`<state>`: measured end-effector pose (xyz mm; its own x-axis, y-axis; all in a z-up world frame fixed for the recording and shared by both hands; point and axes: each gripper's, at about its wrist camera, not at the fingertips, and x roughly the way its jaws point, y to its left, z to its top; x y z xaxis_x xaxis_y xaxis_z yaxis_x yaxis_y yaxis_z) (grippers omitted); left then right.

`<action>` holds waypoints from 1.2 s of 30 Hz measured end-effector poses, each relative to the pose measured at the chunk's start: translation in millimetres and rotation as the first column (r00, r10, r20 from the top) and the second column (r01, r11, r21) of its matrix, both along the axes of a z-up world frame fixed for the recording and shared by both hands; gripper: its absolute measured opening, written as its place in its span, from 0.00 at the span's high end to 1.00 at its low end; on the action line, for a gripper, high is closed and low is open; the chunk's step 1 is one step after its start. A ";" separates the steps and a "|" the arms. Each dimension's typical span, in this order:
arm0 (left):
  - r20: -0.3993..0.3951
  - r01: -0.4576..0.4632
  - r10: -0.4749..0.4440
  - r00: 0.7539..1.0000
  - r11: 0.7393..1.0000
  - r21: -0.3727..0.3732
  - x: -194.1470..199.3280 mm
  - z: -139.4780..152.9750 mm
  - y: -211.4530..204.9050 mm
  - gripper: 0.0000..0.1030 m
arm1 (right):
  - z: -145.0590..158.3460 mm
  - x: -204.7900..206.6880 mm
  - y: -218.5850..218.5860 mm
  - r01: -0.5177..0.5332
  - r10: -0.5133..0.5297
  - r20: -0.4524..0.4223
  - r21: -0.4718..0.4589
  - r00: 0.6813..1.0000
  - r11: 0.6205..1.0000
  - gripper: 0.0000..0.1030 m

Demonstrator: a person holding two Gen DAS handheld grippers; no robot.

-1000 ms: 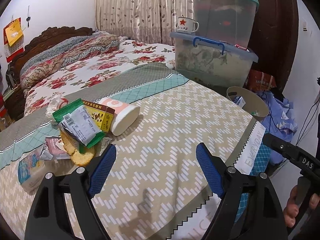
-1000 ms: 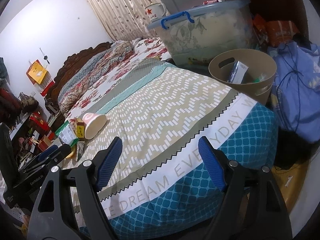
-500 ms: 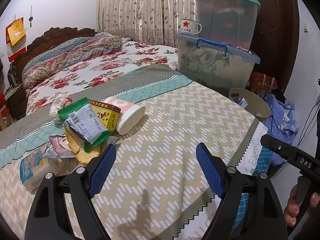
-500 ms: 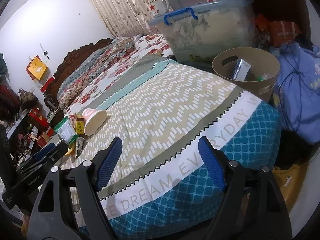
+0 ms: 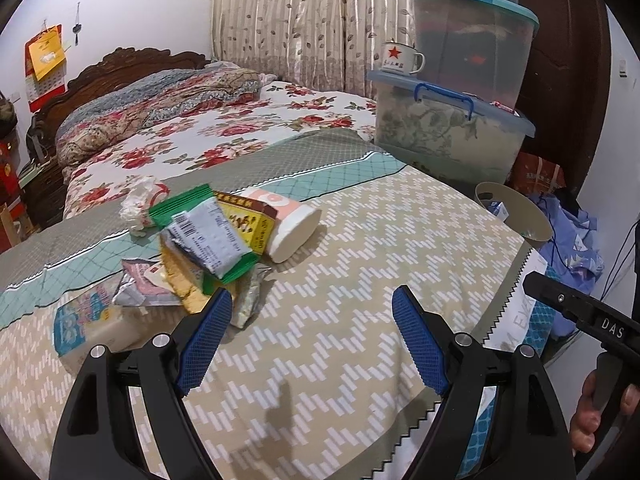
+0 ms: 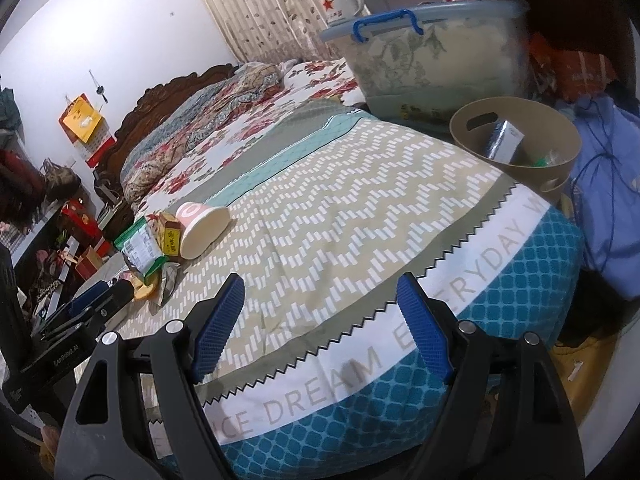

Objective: Collect trash

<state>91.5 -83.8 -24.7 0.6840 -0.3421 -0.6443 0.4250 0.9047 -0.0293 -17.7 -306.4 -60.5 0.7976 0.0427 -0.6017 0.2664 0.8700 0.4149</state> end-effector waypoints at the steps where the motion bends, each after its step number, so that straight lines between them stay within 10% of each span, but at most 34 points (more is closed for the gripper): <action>1: -0.001 -0.004 0.004 1.000 1.000 0.000 0.6 -0.2 2.0 0.24 | -0.1 0.6 1.4 -0.003 0.003 -0.002 0.000 1.000 1.000 0.24; 22: 0.009 -0.285 0.285 0.959 0.958 0.018 46.4 -0.5 183.9 0.13 | -12.8 38.4 52.7 -0.161 0.159 -0.073 -0.024 0.985 0.987 0.24; 36: -0.170 -0.142 0.127 0.977 0.987 -0.078 99.5 -35.7 192.1 0.08 | 22.9 139.3 157.7 -0.486 0.491 -0.037 -0.230 0.870 0.843 0.24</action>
